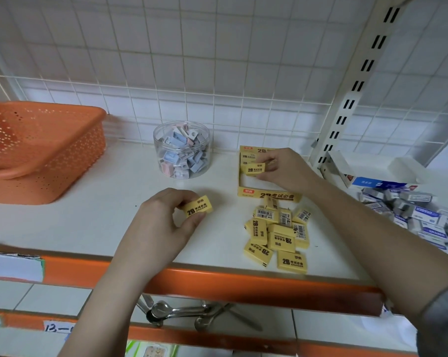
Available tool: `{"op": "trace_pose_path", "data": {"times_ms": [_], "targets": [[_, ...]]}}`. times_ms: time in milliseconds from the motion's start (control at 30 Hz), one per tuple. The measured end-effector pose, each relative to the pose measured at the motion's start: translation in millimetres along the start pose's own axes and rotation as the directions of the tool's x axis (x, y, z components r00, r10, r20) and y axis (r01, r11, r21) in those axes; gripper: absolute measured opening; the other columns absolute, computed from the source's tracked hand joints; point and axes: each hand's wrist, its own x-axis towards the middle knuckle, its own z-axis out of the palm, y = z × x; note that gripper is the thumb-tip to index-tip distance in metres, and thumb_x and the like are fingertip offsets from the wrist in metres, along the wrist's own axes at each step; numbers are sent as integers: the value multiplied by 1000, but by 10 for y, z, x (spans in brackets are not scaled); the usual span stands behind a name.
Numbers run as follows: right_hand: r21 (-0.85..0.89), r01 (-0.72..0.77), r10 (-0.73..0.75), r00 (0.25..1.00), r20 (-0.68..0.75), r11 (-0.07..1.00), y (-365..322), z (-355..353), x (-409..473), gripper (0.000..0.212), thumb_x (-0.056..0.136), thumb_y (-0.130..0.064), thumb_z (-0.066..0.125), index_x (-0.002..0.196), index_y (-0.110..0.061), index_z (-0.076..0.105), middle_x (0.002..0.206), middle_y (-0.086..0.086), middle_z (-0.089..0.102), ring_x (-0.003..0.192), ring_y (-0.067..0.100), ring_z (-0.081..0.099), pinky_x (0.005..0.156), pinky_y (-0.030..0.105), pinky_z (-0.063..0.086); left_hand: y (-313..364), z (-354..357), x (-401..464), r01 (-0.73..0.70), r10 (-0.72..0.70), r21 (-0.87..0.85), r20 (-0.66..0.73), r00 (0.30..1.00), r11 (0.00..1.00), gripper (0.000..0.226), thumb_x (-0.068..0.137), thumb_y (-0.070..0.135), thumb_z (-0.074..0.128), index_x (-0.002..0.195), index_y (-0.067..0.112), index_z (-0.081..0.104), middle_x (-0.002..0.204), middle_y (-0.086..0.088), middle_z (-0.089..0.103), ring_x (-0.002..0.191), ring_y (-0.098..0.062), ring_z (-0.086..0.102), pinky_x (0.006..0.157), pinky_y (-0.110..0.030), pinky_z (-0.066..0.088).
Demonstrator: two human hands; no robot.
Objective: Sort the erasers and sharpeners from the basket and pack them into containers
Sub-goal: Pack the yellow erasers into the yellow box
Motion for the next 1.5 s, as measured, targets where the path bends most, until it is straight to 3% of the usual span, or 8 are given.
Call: {"op": "trace_pose_path", "data": {"times_ms": [100, 233, 400, 567, 767, 933, 1200, 1500], "targets": [[-84, -11, 12, 1000, 4, 996, 42, 146, 76, 34, 79, -12, 75, 112, -14, 66, 105, -3, 61, 90, 12, 59, 78, 19, 43, -19, -14, 17, -3, 3, 1, -10, 1000, 1000, 20, 79, 18, 72, 98, 24, 67, 91, 15, 63, 84, 2, 54, 76, -2, 36], [-91, -23, 18, 998, -60, 996, 51, 256, 119, 34, 79, -12, 74, 112, -13, 67, 97, -4, 58, 76, 2, 50, 67, 14, 37, -45, -12, 35, -10, 10, 12, -41, 999, 1000, 23, 78, 12, 73, 98, 20, 68, 92, 12, 63, 86, -8, 54, 78, -17, 40], [-72, -26, 17, 993, -117, 997, 74, 305, 112, 30, 77, -7, 74, 106, -12, 69, 96, -4, 59, 80, 3, 52, 71, 15, 39, -79, 13, 94, -21, 21, 5, -2, 1000, 1000, 23, 79, 15, 72, 99, 23, 67, 93, 12, 63, 86, -7, 55, 76, -4, 37], [-120, -31, 15, 991, -134, 992, 52, 273, 60, 19, 78, -5, 71, 97, -10, 72, 91, 2, 65, 83, 11, 58, 76, 21, 47, 41, 70, 441, -49, 49, -5, 72, 996, 999, 24, 80, 14, 72, 103, 16, 68, 93, 6, 63, 84, -12, 57, 73, -6, 41], [-22, -46, 39, 968, -247, 999, -5, -40, -294, 12, 84, -10, 66, 94, -11, 71, 90, -2, 65, 83, 8, 59, 79, 18, 46, 196, 295, 1124, -184, 164, 101, 176, 971, 978, 22, 83, 18, 69, 105, 14, 68, 95, 2, 54, 84, -13, 51, 75, -20, 37], [52, -68, 74, 988, -136, 996, -48, -189, -859, 10, 84, -17, 69, 88, -26, 68, 78, -15, 64, 68, -4, 58, 64, 9, 44, 287, 604, 1449, -183, 138, 140, 284, 949, 973, 33, 84, 22, 68, 116, 13, 64, 112, -3, 59, 99, -16, 55, 84, -24, 41], [36, -70, 71, 997, -36, 997, -63, -50, -1420, 28, 74, -34, 78, 100, -31, 70, 101, -21, 63, 89, -20, 52, 73, -2, 36, 282, 905, 1524, -141, 53, 228, 352, 934, 963, 40, 83, 34, 69, 119, 18, 62, 122, 0, 59, 113, -18, 52, 82, -20, 34], [34, -74, 76, 996, -51, 997, -46, 18, -1501, 35, 77, -25, 77, 110, -30, 67, 111, -15, 61, 88, -22, 49, 74, -2, 36, 172, 972, 1510, -101, 31, 212, 311, 950, 972, 32, 79, 25, 74, 110, 20, 69, 116, 1, 64, 110, -17, 55, 86, -24, 42]]}}
